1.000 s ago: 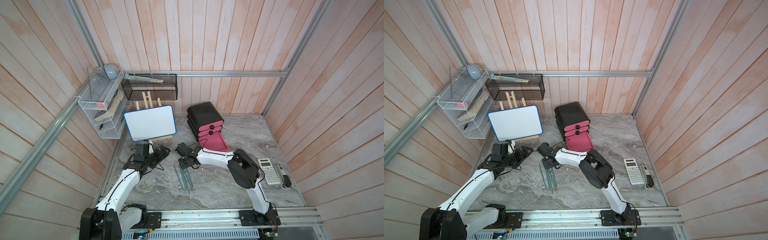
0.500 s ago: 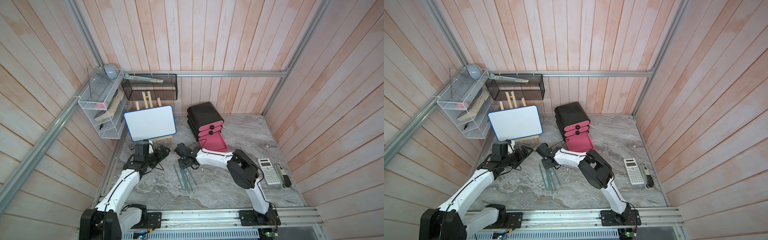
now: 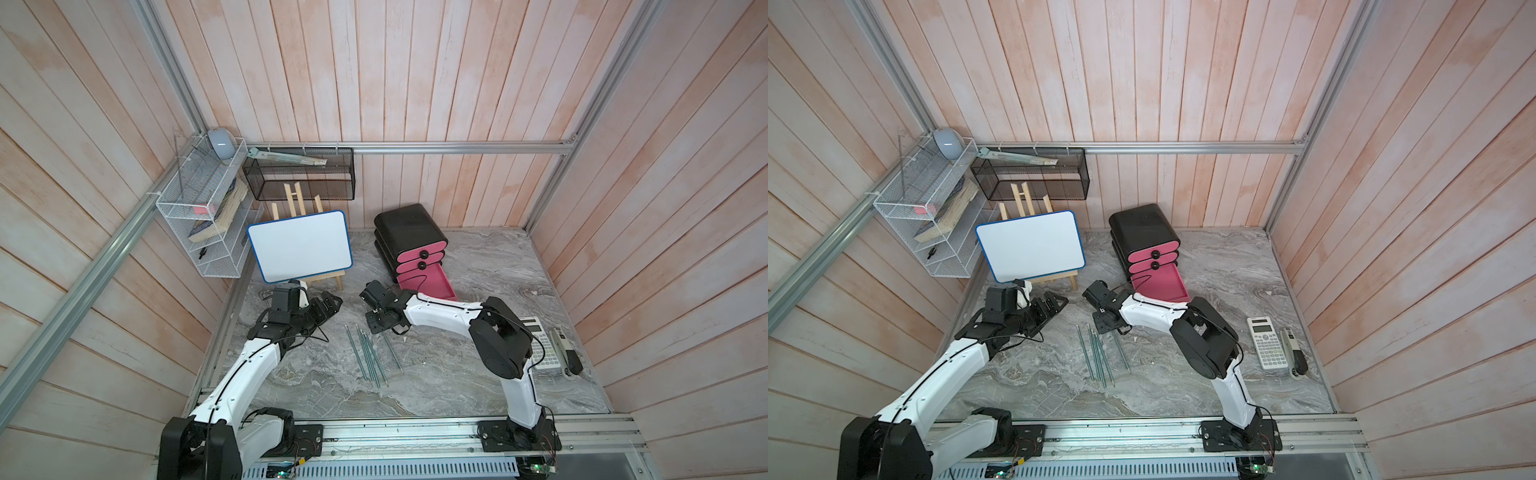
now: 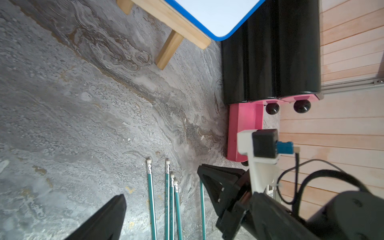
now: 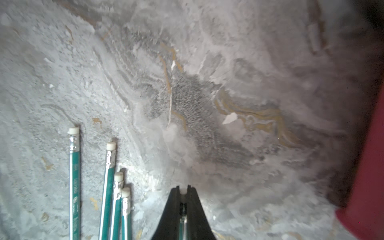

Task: Please place the pencils in the drawer according to their color
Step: Pick up the pencil from the center of the board, then place the pencil in the drawer.

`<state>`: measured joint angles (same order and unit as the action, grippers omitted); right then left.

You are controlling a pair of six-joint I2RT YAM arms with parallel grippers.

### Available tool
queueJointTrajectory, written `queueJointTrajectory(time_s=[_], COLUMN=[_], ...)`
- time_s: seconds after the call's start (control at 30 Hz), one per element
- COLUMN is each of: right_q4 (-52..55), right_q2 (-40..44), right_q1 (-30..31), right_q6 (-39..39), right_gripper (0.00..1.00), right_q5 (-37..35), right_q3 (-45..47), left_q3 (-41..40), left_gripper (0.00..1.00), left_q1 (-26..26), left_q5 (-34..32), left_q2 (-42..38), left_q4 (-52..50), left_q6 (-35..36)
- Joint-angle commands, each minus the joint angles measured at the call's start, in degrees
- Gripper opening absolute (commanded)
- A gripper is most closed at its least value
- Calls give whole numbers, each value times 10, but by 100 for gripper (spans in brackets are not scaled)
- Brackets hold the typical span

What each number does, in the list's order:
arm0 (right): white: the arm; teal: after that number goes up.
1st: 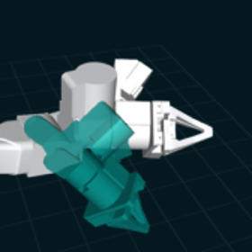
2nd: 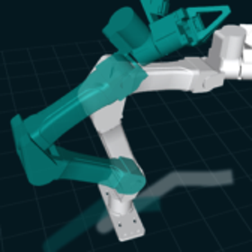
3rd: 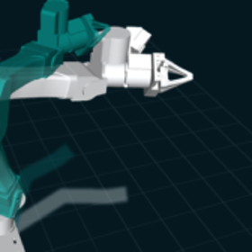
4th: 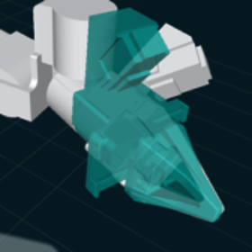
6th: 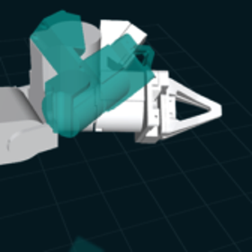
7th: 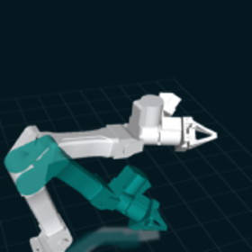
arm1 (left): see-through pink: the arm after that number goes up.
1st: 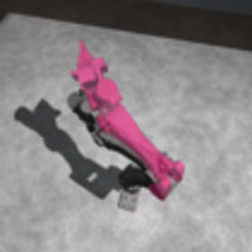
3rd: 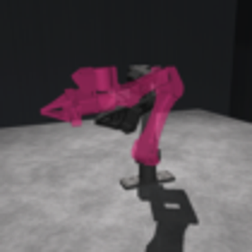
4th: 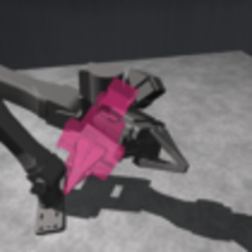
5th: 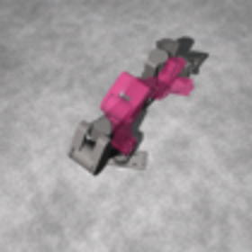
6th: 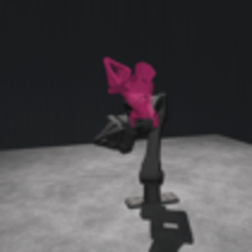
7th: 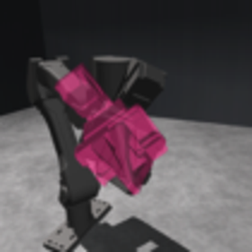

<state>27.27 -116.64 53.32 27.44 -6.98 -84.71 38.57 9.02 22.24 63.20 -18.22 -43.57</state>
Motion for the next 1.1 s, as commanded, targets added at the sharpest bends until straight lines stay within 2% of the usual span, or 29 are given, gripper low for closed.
queueJointTrajectory(time_s=[0.0, 0.33, 0.67, 0.9, 1.07], right_q4=[-26, -105, -224, -291, -324], right_q2=[50, 154, 209, 216, 209], right_q1=[-18, -99, -224, -300, -337], right_q6=[17, 77, 182, 245, 286], right_gripper=[0, 0, 0, 0, 0], right_q5=[17, 100, 201, 212, 187], right_q3=[19, 93, 185, 234, 256], left_q3=[15, 47, 110, 132, 138], left_gripper=[100, 100, 100, 100, 100], left_q1=[27, 134, 207, 231, 239], left_q5=[-5, -40, -63, -69, -73], left_q2=[7, 61, 131, 156, 163], left_q4=[1, 32, 42, 42, 43], left_q6=[6, -30, -37, -42, -43])
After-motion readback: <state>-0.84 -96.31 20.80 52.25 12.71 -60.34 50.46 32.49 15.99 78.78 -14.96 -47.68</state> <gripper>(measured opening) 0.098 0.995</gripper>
